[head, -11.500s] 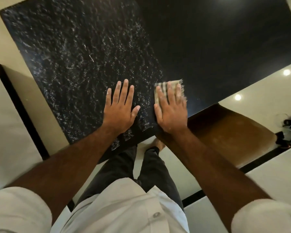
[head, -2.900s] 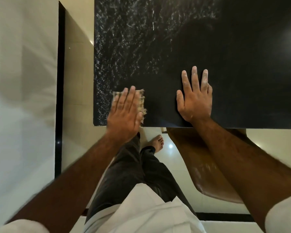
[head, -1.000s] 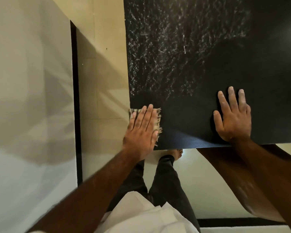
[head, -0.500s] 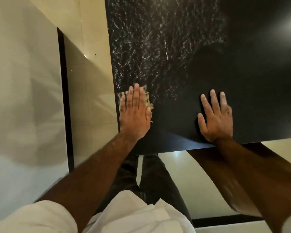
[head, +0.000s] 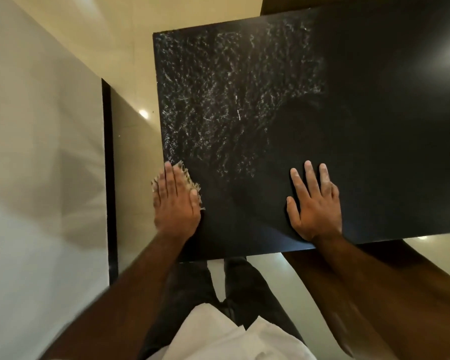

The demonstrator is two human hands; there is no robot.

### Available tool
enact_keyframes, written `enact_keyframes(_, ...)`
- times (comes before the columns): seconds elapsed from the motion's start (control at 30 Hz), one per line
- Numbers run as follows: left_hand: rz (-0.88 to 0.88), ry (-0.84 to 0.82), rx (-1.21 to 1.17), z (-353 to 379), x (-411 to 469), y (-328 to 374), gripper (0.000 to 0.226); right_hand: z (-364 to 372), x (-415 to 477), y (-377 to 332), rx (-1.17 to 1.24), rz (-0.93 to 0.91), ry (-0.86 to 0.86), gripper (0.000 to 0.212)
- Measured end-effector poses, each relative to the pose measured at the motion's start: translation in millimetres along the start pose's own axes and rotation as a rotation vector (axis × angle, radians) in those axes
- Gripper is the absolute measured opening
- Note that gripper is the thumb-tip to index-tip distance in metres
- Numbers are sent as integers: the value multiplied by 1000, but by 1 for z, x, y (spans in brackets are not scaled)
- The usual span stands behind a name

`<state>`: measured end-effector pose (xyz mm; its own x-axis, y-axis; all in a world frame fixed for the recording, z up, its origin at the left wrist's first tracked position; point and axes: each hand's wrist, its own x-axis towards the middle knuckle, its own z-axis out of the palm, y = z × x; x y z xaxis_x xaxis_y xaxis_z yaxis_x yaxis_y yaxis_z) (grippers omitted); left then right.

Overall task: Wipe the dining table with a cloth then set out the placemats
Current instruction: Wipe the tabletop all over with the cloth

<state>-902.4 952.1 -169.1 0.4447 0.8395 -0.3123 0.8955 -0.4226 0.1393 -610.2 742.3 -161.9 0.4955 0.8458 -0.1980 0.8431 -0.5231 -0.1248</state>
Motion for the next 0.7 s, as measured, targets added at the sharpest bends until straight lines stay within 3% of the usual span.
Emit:
enact_keyframes(0.2, 125, 39, 61, 5, 31, 73, 78, -1, -2, -2, -17, 16, -16, 76)
enact_keyframes(0.43, 322, -48, 37, 17, 3, 142, 81, -2, -2, -3, -15, 4, -7, 76)
enact_keyframes(0.6, 499, -136, -88, 0, -12, 134, 77, -5, -2, -4, -12, 8, -29, 76)
enact_keyframes(0.7, 366, -37, -110, -8, -22, 86, 76, -6, -1, -20, 61, 104, -16, 77)
